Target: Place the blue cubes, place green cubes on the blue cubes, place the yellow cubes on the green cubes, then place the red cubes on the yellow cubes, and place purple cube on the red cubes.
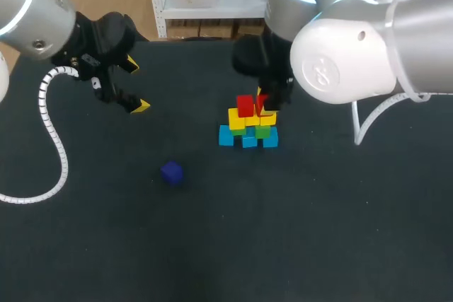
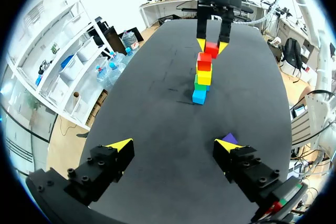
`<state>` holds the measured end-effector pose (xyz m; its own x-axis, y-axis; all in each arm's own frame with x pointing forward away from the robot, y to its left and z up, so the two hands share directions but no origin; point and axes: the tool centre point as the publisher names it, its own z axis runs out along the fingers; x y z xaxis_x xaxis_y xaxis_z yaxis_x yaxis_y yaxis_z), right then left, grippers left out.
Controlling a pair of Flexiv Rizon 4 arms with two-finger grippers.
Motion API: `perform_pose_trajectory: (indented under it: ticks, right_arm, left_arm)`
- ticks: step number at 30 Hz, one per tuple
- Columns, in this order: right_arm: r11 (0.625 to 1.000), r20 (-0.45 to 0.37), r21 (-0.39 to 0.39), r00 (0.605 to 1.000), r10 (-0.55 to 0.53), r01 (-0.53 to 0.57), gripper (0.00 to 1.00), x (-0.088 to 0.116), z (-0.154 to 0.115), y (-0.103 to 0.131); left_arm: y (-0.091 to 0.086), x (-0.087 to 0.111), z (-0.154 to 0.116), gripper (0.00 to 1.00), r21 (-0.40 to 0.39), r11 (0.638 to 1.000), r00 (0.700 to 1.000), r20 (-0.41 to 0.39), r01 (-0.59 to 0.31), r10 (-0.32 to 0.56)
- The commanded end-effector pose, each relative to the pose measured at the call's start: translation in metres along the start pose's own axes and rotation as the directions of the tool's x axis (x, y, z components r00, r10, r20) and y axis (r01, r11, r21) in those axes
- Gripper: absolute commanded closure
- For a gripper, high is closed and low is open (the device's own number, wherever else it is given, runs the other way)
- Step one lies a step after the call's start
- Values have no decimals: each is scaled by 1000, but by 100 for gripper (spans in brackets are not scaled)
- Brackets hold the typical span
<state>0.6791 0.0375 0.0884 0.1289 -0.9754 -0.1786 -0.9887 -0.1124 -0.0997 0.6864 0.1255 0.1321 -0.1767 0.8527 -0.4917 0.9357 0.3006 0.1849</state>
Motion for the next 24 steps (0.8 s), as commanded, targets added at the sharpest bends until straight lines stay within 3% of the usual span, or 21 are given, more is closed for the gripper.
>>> perform_pose_trajectory:
  ticks: [1, 24]
  right_arm:
    - [1000, 5, -4, 1000, 0, 0, 100, 1, 2, -1]
    - [1000, -7, -9, 1000, -18, 18, 100, 0, 3, -9]
  left_arm:
    - [1, 1, 0, 0, 3, 1000, 1000, 4, -3, 3]
    - [1, 1, 0, 0, 3, 1000, 1000, 4, -3, 3]
